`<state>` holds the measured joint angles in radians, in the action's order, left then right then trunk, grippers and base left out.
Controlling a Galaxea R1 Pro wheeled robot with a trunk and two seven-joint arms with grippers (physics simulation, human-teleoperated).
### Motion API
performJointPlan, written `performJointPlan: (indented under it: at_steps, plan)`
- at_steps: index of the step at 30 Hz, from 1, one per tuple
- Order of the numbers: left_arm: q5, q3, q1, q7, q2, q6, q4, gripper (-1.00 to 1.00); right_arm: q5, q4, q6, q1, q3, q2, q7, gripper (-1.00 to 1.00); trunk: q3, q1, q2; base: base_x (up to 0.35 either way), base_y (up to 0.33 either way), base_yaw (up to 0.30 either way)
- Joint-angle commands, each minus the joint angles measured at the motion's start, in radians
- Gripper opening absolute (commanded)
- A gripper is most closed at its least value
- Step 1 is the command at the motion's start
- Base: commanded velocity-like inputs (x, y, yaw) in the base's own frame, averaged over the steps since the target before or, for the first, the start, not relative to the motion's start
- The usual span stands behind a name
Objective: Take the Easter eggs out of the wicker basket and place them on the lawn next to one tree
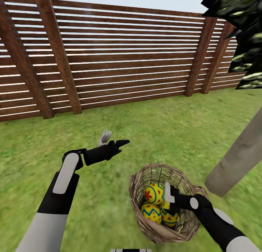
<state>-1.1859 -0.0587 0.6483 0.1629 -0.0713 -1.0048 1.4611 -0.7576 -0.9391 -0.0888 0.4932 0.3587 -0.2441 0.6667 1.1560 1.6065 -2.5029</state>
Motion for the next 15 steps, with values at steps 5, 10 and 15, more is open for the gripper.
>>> performJointPlan:
  at_steps: [5, 10, 15]
  plan:
    - [-0.011, -0.013, 0.001, 0.01, 0.0, -0.002, 0.001, 1.0, -0.016, 0.001, -0.01, 0.02, 0.0, -0.002, 0.002, 1.0, 0.001, 0.0, 0.0, 0.0, 0.0, 0.0]
    - [-0.011, -0.049, 0.001, 0.01, -0.001, -0.002, 0.001, 1.0, -0.019, 0.065, -0.011, 0.081, 0.003, 0.0, 0.003, 1.0, 0.001, 0.0, 0.0, 0.0, 0.0, 0.0]
    - [-0.011, -0.053, 0.001, 0.01, -0.001, -0.001, 0.001, 1.0, -0.033, 0.238, -0.015, 0.193, 0.007, 0.006, 0.002, 1.0, 0.001, 0.0, 0.0, 0.0, 0.0, 0.0]
